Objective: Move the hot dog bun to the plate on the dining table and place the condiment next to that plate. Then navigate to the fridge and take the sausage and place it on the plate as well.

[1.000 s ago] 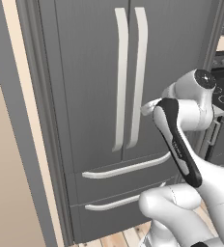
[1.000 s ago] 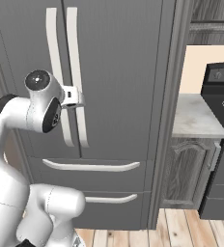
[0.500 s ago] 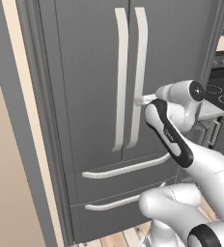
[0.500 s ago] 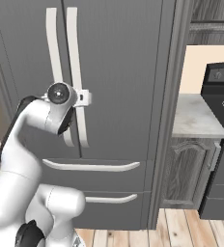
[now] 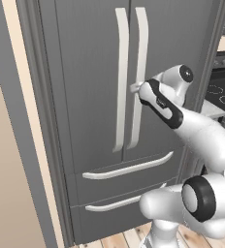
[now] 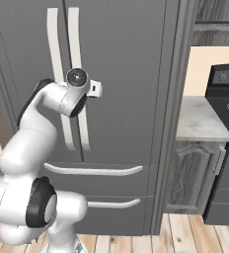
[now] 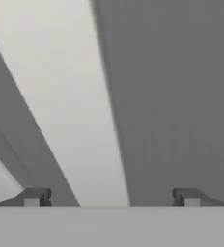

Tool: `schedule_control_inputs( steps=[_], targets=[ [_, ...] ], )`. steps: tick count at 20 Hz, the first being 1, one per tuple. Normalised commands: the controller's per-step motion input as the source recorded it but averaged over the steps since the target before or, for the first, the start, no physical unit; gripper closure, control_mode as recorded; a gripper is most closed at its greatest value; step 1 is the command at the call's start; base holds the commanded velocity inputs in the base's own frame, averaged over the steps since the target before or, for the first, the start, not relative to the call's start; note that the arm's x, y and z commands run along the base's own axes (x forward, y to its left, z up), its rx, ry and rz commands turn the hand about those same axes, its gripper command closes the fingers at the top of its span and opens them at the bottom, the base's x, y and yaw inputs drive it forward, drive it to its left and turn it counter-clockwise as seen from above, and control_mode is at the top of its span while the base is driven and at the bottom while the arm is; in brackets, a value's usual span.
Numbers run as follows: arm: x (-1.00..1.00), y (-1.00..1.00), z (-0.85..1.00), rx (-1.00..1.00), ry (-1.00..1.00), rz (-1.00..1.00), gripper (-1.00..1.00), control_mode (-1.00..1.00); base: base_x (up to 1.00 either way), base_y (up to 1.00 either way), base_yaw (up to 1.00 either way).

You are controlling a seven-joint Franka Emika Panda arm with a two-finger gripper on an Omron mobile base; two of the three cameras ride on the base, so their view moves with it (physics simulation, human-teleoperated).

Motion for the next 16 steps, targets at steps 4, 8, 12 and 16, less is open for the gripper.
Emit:
schedule_control_inputs(
  steps=[4, 8, 12, 16],
  targets=[
    [0.32, 0.05, 0.0, 0.0, 0.02, 0.0, -1.0, -1.0, 0.0, 0.0, 0.0],
    [0.05, 0.11, -0.02, 0.0, -0.06, 0.0, -1.0, -1.0, 0.0, 0.0, 0.0],
    [0.0, 0.18, -0.13, 0.01, -0.18, 0.0, -1.0, -1.0, 0.0, 0.0, 0.0],
    [0.24, 0.11, -0.24, 0.02, -0.18, 0.0, -1.0, -1.0, 0.0, 0.0, 0.0]
  ],
)
